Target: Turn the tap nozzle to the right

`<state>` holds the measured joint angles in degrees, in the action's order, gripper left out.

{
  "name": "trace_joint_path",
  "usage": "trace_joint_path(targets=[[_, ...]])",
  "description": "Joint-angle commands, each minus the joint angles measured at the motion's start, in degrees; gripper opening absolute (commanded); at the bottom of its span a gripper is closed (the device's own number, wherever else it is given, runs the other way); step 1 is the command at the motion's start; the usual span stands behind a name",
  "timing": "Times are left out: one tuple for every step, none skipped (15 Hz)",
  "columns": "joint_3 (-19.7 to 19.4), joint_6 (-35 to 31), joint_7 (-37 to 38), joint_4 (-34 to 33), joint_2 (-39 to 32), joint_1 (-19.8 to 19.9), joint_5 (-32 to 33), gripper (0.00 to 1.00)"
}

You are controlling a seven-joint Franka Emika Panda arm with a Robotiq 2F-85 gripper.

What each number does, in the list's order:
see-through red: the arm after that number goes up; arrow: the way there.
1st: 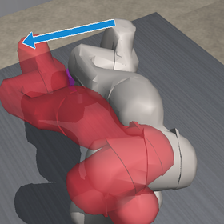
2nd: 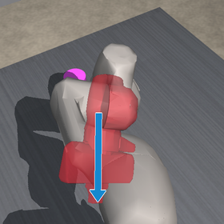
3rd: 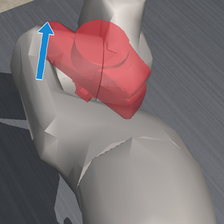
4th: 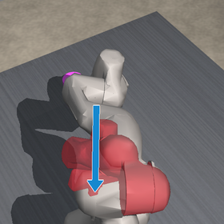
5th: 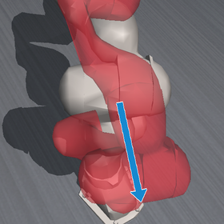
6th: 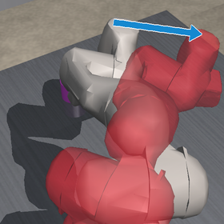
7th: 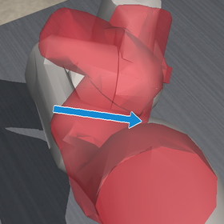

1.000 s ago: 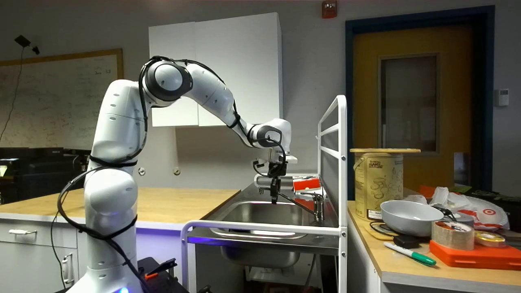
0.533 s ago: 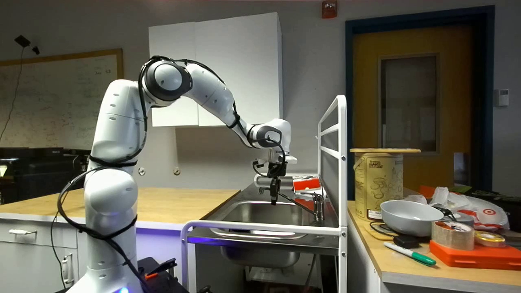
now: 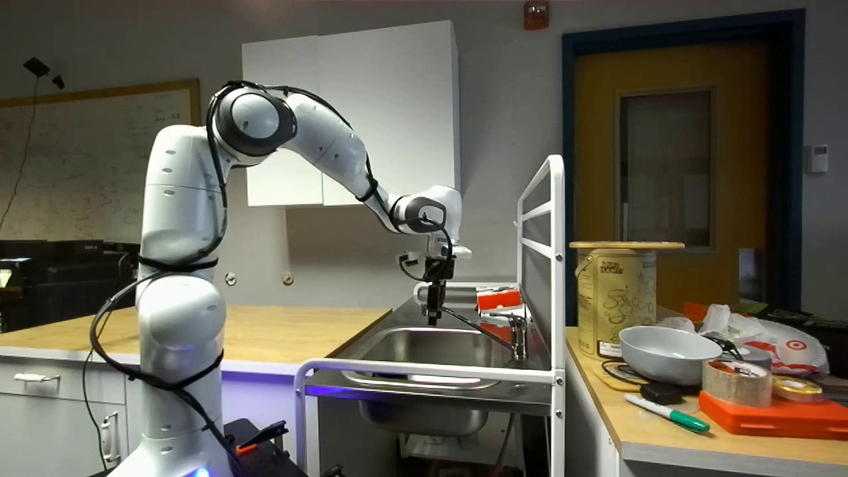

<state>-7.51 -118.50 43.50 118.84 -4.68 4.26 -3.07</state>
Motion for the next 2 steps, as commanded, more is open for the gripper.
trace_joint_path(targets=[[0.9, 0.1, -0.2, 3.9, 5.9, -0.2, 0.6, 1.00], [1.2, 0.0, -0.2, 4.5, 7.0, -0.3, 0.8, 1.00]])
